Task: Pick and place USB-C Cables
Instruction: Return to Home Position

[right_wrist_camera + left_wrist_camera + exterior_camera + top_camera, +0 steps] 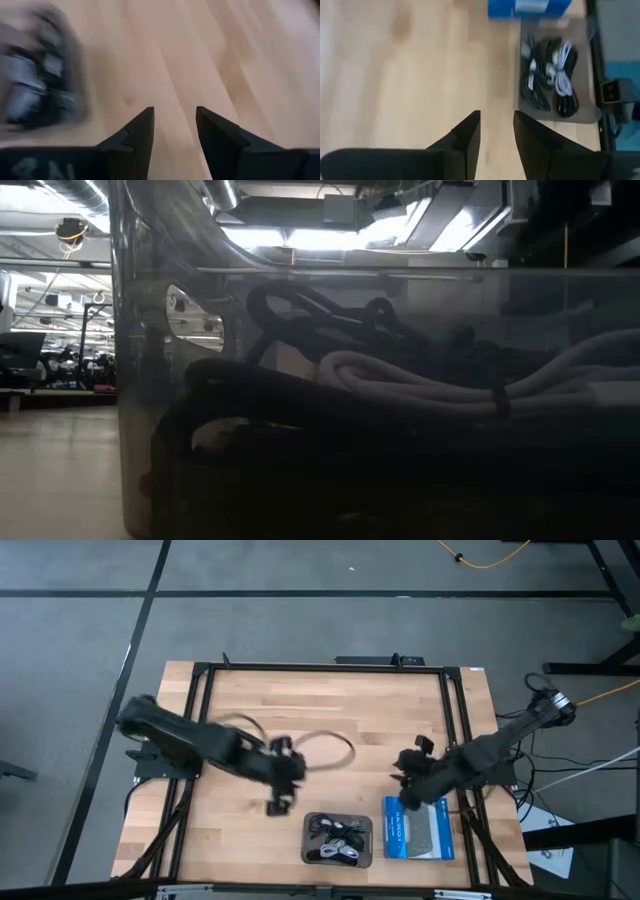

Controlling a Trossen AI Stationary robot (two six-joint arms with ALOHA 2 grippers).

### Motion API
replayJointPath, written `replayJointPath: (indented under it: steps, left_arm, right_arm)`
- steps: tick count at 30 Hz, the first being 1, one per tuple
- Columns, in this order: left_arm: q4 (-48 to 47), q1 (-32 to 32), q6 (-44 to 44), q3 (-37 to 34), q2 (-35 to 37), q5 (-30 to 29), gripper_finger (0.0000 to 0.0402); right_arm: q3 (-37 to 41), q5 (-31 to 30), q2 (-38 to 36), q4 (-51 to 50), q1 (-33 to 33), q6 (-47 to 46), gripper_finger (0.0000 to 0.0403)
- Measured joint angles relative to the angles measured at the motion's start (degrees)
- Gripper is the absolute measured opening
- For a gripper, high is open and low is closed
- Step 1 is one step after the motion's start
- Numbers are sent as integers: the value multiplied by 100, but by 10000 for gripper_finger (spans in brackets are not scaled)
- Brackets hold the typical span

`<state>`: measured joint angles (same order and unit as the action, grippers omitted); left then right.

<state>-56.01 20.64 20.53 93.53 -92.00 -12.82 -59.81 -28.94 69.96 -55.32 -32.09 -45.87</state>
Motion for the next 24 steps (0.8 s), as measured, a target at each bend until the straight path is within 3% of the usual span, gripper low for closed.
replayJointPath:
  steps: [5,8,10,13,17,20,24]
  left_arm:
    - [-25,-1,-594,-380,1313,-611,111]
    - [319,-1,-522,-1380,2282,-858,111]
    - [1018,-1,-408,-2402,2999,-904,111]
    - [2616,-1,-385,-4097,4097,-674,111]
    - [5025,-125,-796,-6104,5483,-69,111]
    - [6511,-371,-1028,-7349,6384,433,111]
    - [7689,-668,-1018,-8404,7174,898,111]
  right_arm:
    - [164,-842,-1153,705,-250,1205,150]
    - [842,-1383,-1922,1434,-519,1572,150]
    - [1584,-1358,-2446,2362,-659,1859,150]
    - [2834,-567,-3149,4261,-747,2741,150]
    - [4294,1394,-3950,6889,-660,4288,150]
    - [5135,2644,-4443,7977,-423,4894,150]
    - [5707,2685,-4871,8288,-9,4568,150]
